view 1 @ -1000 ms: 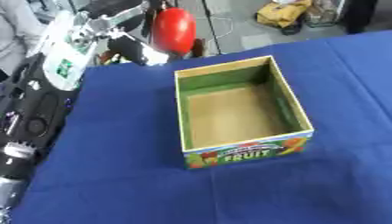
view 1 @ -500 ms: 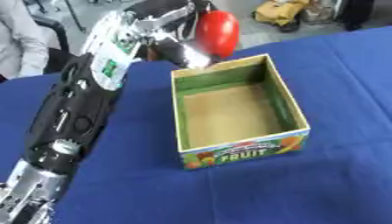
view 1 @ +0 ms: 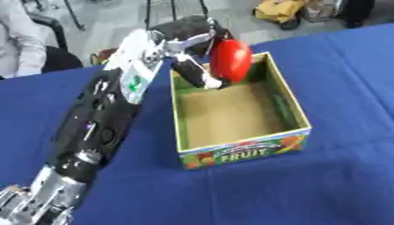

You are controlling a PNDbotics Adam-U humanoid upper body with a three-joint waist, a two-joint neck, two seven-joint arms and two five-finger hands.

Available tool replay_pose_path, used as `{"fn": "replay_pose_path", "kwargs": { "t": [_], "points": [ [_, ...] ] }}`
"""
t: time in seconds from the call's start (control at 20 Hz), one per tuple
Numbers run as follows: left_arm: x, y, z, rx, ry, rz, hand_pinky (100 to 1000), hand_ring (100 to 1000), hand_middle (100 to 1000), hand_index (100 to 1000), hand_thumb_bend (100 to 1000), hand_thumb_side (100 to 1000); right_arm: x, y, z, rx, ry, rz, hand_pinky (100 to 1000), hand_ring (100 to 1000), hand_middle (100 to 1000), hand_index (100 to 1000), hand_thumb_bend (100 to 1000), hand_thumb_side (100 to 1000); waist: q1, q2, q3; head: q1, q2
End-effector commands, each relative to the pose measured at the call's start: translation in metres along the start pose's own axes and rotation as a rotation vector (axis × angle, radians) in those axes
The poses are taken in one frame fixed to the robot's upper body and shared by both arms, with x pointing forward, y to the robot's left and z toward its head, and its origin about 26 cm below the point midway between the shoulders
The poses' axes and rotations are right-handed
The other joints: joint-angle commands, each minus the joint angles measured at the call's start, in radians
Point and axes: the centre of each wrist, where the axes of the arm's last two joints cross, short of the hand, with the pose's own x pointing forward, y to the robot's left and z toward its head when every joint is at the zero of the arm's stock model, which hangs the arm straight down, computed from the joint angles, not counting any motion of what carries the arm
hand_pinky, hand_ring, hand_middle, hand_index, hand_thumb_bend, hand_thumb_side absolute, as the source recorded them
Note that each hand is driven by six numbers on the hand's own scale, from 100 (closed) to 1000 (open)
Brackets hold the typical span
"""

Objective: Pick up objects on the table and place them in the box.

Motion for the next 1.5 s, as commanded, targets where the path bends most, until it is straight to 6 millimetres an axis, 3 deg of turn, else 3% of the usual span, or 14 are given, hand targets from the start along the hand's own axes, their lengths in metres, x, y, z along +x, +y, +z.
{"fn": "replay_pose_path", "kwargs": {
  "t": [0.05, 0.55, 0.7, 0.85, 0.95, 1.1, 1.25, 1.4, 1.5],
  "points": [
    [0.003, 0.003, -0.005, -0.022, 0.042, -0.034, 223, 429, 347, 550, 100, 331, 0.009, -0.001, -0.006, -0.003, -0.041, -0.010, 331, 269, 320, 473, 100, 777, -0.010, -0.015, -0.002, 0.017, -0.012],
    [0.010, -0.027, -0.019, -0.139, 0.068, -0.133, 284, 468, 381, 596, 100, 349, 0.009, -0.001, -0.007, -0.009, -0.047, -0.011, 330, 267, 319, 473, 100, 778, -0.007, -0.004, -0.014, 0.024, -0.020],
    [0.011, -0.033, -0.022, -0.196, 0.062, -0.172, 367, 527, 479, 685, 100, 427, 0.009, -0.001, -0.006, -0.010, -0.044, -0.009, 329, 266, 319, 472, 100, 776, -0.005, -0.005, -0.014, 0.023, -0.019],
    [0.014, -0.032, -0.023, -0.236, 0.051, -0.218, 488, 649, 669, 833, 100, 514, 0.009, -0.001, -0.006, -0.010, -0.041, -0.009, 329, 266, 319, 472, 100, 775, -0.004, -0.006, -0.013, 0.021, -0.019],
    [0.015, -0.033, -0.024, -0.267, 0.043, -0.249, 630, 761, 791, 943, 279, 601, 0.009, -0.001, -0.006, -0.010, -0.040, -0.009, 329, 265, 318, 472, 100, 775, -0.004, -0.008, -0.013, 0.022, -0.019],
    [0.016, -0.035, -0.025, -0.326, 0.030, -0.295, 758, 859, 895, 1000, 494, 713, 0.009, 0.000, -0.006, -0.010, -0.037, -0.010, 329, 265, 318, 471, 100, 774, -0.003, -0.012, -0.014, 0.024, -0.021],
    [0.016, -0.030, -0.023, -0.330, 0.039, -0.338, 799, 886, 912, 1000, 535, 742, 0.009, 0.000, -0.006, -0.009, -0.034, -0.012, 329, 265, 318, 471, 100, 773, -0.003, -0.016, -0.013, 0.025, -0.020],
    [0.017, -0.027, -0.022, -0.303, 0.051, -0.372, 793, 882, 903, 1000, 519, 739, 0.009, 0.000, -0.005, -0.009, -0.032, -0.012, 328, 264, 318, 471, 100, 773, -0.003, -0.020, -0.013, 0.026, -0.020],
    [0.016, -0.029, -0.022, -0.305, 0.058, -0.391, 831, 915, 948, 1000, 590, 780, 0.009, 0.000, -0.005, -0.009, -0.031, -0.013, 328, 264, 318, 471, 100, 773, -0.004, -0.021, -0.014, 0.028, -0.020]
  ]
}}
